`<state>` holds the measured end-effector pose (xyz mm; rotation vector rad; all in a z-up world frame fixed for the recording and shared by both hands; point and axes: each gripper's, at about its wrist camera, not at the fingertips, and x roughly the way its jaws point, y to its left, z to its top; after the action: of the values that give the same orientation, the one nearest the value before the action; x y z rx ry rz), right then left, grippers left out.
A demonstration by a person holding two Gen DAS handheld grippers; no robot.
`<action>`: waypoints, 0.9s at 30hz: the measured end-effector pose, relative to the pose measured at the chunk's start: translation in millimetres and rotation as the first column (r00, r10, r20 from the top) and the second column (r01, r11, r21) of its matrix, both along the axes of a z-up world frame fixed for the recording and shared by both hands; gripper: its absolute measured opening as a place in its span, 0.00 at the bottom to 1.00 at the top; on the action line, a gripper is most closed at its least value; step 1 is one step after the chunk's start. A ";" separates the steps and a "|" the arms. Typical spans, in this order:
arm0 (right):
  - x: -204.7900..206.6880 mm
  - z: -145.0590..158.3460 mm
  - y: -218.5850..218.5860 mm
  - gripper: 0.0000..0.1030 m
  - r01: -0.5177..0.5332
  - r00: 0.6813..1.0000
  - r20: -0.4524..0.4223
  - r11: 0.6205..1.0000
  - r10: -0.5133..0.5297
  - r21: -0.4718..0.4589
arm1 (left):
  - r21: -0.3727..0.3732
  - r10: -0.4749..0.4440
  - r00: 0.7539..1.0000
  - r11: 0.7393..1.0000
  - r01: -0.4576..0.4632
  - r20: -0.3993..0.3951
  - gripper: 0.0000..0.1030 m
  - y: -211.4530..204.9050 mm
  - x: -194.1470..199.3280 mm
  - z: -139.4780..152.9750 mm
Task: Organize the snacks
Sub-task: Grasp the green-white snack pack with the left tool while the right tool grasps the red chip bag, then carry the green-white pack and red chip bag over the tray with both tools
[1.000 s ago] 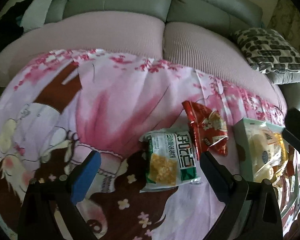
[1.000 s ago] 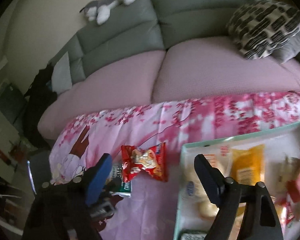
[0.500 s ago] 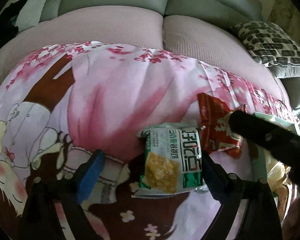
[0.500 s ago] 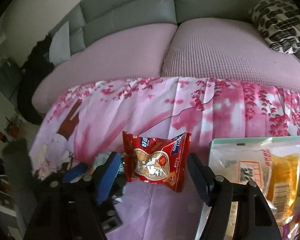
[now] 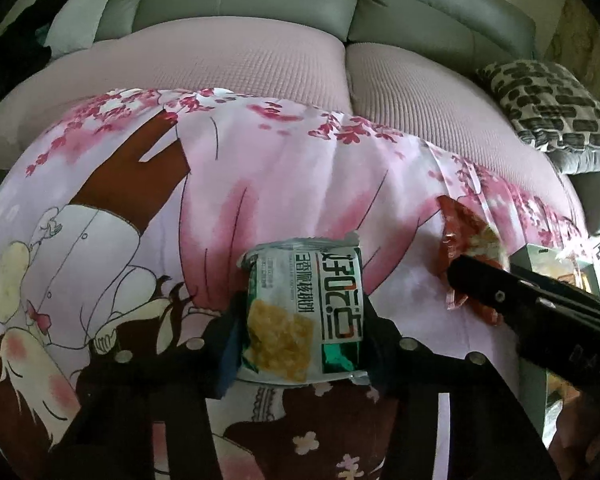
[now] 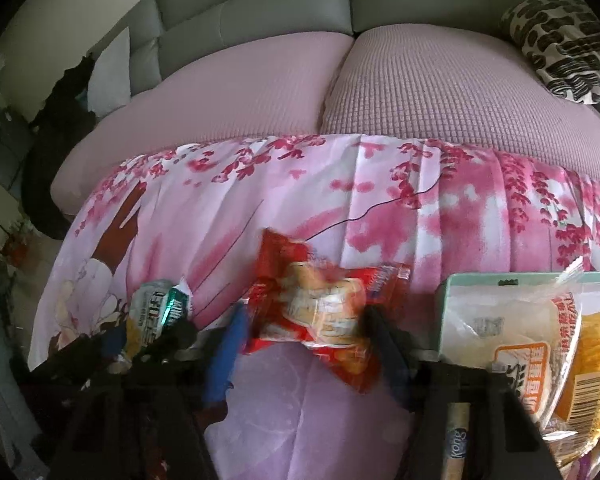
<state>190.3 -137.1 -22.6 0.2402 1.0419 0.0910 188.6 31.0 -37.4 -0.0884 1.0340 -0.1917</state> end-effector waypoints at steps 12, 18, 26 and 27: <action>-39.0 34.5 -7.5 0.51 0.020 0.994 0.102 0.995 -0.029 0.095 | -0.042 0.053 0.998 0.998 -0.051 0.040 0.51 9.6 -21.9 23.5; -89.3 65.3 -38.8 0.51 0.093 0.981 0.162 0.991 -0.108 0.098 | -0.056 -0.015 0.994 0.998 0.021 0.109 0.51 -17.5 -46.4 60.8; -159.9 68.5 -122.8 0.51 0.327 0.938 0.118 0.945 -0.326 0.017 | -0.055 -0.221 0.965 0.972 0.230 0.141 0.51 -104.4 -82.2 87.4; -168.0 68.3 -133.7 0.51 0.347 0.931 0.115 0.938 -0.347 0.016 | -0.052 -0.244 0.960 0.966 0.253 0.139 0.51 -114.9 -85.8 88.4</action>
<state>22.3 -270.8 45.6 0.4071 0.8700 -0.2163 102.8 -83.9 50.9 -0.0077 0.9053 -0.4570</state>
